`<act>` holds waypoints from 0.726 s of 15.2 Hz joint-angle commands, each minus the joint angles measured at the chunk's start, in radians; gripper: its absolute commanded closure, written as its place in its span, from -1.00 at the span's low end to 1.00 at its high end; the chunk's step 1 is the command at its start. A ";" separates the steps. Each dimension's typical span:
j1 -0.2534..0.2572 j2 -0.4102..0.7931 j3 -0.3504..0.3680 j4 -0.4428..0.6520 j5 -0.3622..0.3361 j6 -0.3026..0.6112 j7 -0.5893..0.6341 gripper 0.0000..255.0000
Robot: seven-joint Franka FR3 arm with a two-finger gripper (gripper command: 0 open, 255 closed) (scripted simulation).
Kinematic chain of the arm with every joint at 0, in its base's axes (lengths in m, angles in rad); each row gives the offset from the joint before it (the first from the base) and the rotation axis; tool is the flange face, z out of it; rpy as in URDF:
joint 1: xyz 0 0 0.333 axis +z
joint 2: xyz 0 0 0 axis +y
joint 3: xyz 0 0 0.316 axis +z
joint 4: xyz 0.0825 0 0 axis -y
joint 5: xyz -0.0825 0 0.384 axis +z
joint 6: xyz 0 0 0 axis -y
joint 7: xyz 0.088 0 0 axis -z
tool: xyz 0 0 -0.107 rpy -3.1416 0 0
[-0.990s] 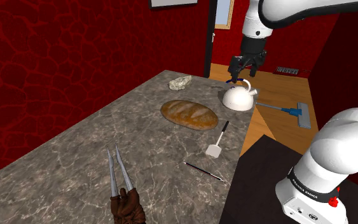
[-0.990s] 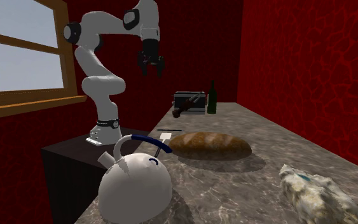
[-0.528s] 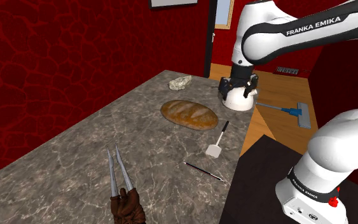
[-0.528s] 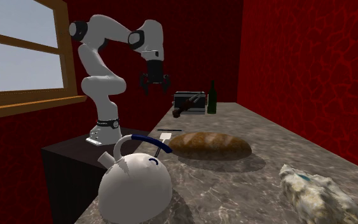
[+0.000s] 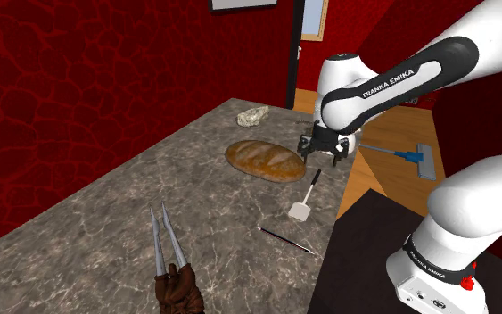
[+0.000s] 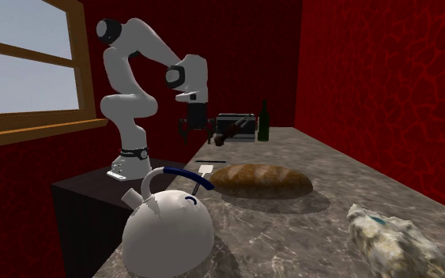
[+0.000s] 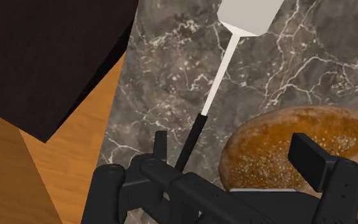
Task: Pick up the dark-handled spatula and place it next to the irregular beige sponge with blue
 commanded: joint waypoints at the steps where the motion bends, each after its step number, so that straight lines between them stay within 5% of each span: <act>1: -0.030 0.085 0.038 -0.014 0.003 0.097 0.103 -1.00; 6: -0.126 0.303 0.127 -0.017 -0.055 0.305 0.369 -1.00; 11: -0.165 0.400 0.144 -0.019 -0.144 0.398 0.432 -1.00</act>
